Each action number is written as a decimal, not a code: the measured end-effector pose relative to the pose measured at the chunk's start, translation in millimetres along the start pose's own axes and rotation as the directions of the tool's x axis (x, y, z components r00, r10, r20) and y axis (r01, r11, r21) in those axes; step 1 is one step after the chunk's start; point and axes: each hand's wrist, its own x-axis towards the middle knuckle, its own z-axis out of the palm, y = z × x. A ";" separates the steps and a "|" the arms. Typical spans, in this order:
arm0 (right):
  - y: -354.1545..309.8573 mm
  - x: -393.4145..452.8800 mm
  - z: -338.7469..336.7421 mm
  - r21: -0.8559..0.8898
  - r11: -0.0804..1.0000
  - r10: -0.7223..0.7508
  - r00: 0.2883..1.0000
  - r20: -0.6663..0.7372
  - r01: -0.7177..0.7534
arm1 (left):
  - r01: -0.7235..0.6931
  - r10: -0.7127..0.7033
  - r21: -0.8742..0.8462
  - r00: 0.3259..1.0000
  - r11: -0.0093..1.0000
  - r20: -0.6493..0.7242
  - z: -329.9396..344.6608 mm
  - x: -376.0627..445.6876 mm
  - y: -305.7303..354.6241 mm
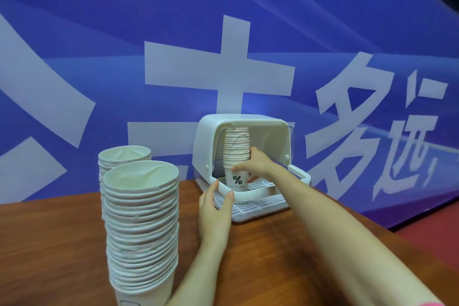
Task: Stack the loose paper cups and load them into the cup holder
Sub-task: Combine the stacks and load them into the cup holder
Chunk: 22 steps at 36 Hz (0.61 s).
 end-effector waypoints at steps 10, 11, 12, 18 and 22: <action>14.5 4.3 0.9 0.131 0.991 0.038 0.999 -0.001 -0.038 | -0.016 0.016 0.004 1.000 1.000 0.002 0.0 2.4 -4.4; 16.0 5.2 0.5 0.136 0.990 0.046 0.999 0.015 -0.048 | -0.017 0.017 0.006 1.000 1.000 0.001 0.1 2.3 -4.6; 15.5 3.6 0.0 0.141 0.989 0.044 0.999 0.029 -0.047 | -0.020 0.020 0.007 1.000 1.000 0.001 0.1 2.3 -4.7; 19.3 -8.8 -14.2 0.127 0.992 0.003 0.994 0.111 -0.017 | -0.011 0.011 0.011 1.000 1.000 -0.003 0.7 2.8 -4.8; 32.1 -23.8 -22.6 0.096 0.995 -0.035 0.997 0.066 0.028 | -0.012 0.012 0.016 1.000 1.000 -0.011 1.3 3.0 -4.4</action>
